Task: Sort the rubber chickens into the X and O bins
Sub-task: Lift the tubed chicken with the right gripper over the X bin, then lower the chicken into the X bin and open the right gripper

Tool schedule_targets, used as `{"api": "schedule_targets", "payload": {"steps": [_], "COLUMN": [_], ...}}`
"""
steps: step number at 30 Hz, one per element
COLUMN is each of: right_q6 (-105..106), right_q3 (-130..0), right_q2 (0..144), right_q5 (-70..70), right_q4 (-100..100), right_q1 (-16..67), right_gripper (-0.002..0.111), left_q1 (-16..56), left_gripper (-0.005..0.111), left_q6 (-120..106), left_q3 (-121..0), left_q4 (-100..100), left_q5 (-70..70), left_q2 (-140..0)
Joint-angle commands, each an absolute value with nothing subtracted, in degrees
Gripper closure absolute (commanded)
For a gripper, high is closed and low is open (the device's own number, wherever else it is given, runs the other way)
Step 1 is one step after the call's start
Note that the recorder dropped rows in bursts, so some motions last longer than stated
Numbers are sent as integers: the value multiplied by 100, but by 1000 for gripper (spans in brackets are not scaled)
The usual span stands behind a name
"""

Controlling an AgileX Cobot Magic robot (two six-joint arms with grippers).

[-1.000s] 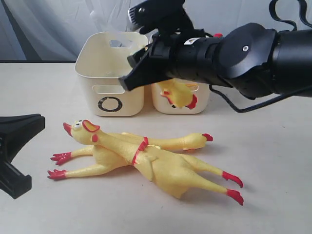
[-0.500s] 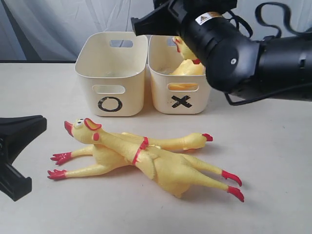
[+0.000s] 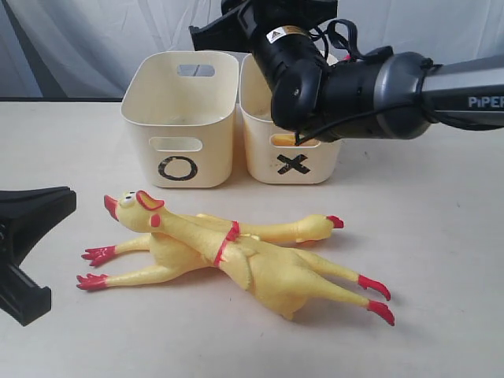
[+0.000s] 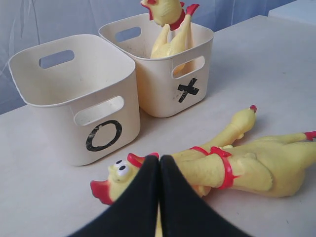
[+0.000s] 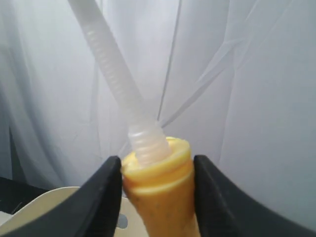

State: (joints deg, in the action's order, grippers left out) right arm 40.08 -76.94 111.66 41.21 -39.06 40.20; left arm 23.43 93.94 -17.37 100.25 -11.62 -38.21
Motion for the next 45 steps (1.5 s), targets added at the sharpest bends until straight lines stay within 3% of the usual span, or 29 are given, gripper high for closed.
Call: {"api": "schedule_targets", "payload": {"steps": [1, 24, 27, 32, 34, 45], "right_q6": [4117, 4947, 4947, 4947, 4947, 4936], "right_q3": [-7925, -7925, -7925, -7925, -7925, -7925], "right_q2": [11413, 11817, 11847, 11847, 11847, 11679], "right_q5": [4145, 3654, 3634, 3656, 3685, 3723], "right_q4": [-4322, -5449, -5503, -5541, -5541, -5594], "right_q1": [3818, 3598, 3598, 3598, 3598, 3598], "right_gripper": [109, 108, 95, 55, 44, 41], "left_q1": [2351, 2351, 2351, 2351, 2351, 2351], "left_gripper": [107, 107, 107, 107, 107, 107], "left_q6": [9447, 9447, 9447, 9447, 9447, 9447], "left_q3": [-1718, -1718, -1718, -1718, -1718, -1718], "left_q4": [9995, 9995, 9995, 9995, 9995, 9995], "left_q5": [-1259, -1284, -1284, -1284, -1284, -1284], "left_q2": [-3771, -3771, -3771, -3771, -3771, -3771]}}
